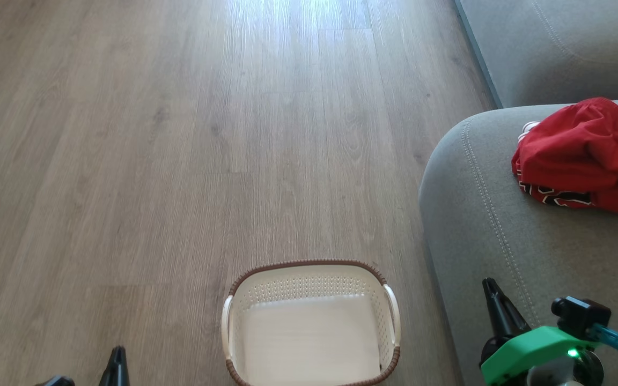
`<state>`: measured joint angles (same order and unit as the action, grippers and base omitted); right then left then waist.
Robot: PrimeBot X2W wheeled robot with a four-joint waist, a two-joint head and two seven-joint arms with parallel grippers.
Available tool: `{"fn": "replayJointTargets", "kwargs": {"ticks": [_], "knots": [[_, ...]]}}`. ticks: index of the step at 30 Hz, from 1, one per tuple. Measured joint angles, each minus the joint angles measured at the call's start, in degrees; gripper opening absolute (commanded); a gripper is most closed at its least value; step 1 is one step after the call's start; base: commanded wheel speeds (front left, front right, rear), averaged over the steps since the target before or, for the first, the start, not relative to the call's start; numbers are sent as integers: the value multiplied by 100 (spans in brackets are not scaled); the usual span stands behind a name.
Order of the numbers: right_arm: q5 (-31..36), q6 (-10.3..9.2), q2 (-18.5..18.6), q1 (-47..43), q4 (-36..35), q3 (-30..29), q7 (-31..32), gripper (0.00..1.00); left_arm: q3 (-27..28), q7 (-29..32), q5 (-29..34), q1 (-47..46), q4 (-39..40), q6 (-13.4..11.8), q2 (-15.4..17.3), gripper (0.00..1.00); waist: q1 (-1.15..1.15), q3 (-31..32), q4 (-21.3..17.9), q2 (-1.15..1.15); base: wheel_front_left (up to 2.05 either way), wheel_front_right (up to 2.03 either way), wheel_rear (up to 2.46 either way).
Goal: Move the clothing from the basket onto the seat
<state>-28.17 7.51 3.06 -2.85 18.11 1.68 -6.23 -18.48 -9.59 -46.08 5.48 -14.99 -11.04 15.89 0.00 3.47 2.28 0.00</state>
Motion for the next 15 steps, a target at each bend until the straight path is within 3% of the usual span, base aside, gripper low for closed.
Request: {"fn": "replayJointTargets", "kwargs": {"ticks": [15], "knots": [[-978, 0, -1, 116, -2, -145, 207, 0, 344, 241, -705, -121, 76, 202, -193, 0, 0, -51, -36, 0, 0, 0, 0]]}}
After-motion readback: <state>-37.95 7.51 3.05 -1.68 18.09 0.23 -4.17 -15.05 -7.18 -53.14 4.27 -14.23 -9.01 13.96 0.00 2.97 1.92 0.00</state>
